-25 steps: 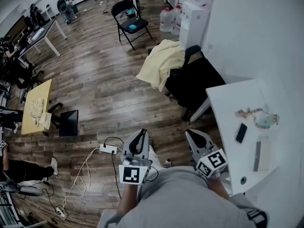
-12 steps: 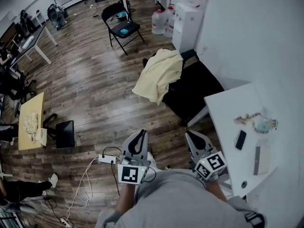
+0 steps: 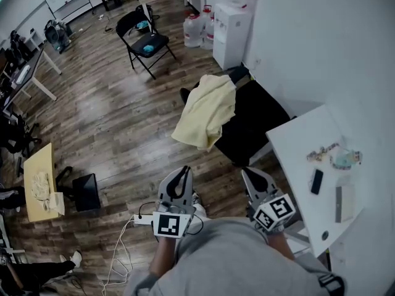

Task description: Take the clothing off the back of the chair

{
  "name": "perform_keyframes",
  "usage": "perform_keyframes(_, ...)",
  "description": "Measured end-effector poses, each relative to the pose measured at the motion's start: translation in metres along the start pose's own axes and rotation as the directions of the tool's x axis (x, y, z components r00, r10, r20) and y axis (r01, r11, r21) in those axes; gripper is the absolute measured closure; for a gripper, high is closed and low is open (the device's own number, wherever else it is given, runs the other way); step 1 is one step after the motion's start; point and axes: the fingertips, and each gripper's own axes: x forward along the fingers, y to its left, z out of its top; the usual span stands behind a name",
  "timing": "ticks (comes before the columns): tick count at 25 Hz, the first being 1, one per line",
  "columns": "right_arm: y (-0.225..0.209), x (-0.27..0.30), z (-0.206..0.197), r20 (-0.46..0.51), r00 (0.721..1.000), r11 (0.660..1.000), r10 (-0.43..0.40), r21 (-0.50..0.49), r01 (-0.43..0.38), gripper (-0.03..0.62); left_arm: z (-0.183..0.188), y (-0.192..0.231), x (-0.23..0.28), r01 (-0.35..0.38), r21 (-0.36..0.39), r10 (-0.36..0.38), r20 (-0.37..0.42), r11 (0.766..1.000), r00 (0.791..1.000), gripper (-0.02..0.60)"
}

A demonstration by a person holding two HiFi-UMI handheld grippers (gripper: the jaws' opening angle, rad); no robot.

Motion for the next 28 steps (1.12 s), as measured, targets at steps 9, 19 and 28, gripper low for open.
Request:
perform_keyframes(9, 0.005, 0.053, 0.003, 0.017, 0.998, 0.998, -0.060, 0.014, 0.060, 0.559, -0.001, 0.050, 0.030, 0.072, -0.001, -0.072, -0.001, 0.997, 0.997, 0.531)
perform_keyframes(19, 0.002, 0.083, 0.003, 0.052, 0.984, 0.985, -0.172, 0.031, 0.170, 0.559, -0.004, 0.081, 0.069, 0.196, 0.011, -0.196, 0.007, 0.981, 0.981, 0.529)
perform_keyframes(28, -0.009, 0.072, 0.002, 0.036, 0.959, 0.959, -0.280, 0.043, 0.279, 0.559, -0.010, 0.070, 0.095, 0.289, -0.027, -0.289, -0.007, 0.957, 0.957, 0.525)
